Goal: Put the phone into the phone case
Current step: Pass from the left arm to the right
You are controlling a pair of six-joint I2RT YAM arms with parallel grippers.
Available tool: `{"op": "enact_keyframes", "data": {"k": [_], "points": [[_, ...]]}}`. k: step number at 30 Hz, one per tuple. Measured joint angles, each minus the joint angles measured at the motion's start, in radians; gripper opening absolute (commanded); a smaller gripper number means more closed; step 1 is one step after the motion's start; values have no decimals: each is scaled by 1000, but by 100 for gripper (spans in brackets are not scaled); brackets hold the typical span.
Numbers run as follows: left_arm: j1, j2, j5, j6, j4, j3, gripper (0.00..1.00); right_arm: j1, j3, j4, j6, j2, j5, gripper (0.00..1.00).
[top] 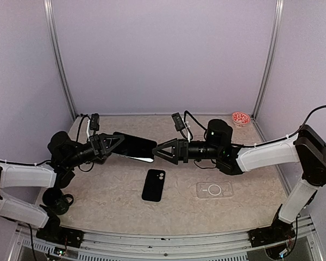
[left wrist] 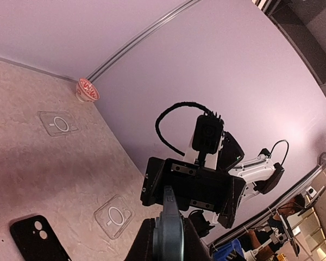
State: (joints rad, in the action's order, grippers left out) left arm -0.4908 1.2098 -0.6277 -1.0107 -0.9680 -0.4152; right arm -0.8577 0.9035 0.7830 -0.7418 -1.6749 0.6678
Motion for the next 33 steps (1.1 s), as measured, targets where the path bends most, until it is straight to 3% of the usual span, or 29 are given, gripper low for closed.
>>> {"op": "enact_keyframes", "data": {"k": [13,33], "points": [[-140,250,100,-27,-200,-124,0,24,-37,210,-198,-3,76,88],[-203,352,178,-37,-245,-182,0,34,-60,181,-200,11,50,73]]}}
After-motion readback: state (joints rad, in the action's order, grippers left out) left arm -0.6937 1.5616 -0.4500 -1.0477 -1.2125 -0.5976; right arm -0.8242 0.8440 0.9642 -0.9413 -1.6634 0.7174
